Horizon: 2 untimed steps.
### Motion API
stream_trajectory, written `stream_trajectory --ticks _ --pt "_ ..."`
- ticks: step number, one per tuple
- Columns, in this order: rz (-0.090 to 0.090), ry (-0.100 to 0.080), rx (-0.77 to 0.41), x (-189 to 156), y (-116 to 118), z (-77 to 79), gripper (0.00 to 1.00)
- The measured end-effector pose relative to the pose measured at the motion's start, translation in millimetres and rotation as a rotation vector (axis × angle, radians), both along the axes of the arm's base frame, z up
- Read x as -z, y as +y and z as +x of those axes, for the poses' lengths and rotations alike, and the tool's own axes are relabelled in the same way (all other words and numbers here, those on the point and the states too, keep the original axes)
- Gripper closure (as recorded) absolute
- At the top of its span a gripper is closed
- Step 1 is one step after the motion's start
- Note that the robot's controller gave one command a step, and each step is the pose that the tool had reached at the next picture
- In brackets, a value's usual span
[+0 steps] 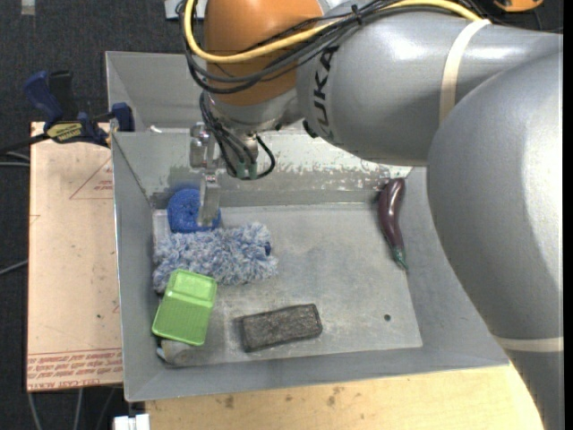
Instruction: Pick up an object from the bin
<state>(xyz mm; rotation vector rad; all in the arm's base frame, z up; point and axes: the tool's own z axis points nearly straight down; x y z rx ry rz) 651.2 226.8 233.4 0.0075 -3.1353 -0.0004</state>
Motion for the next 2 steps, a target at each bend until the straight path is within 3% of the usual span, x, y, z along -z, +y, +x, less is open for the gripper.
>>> stream_trajectory --ticks 1,2 --pt "0.002 -0.008 0.003 -5.9 -1.1 1.3 0.0" --pt "0.002 -0.012 -0.073 36.1 -11.9 -9.0 0.0"
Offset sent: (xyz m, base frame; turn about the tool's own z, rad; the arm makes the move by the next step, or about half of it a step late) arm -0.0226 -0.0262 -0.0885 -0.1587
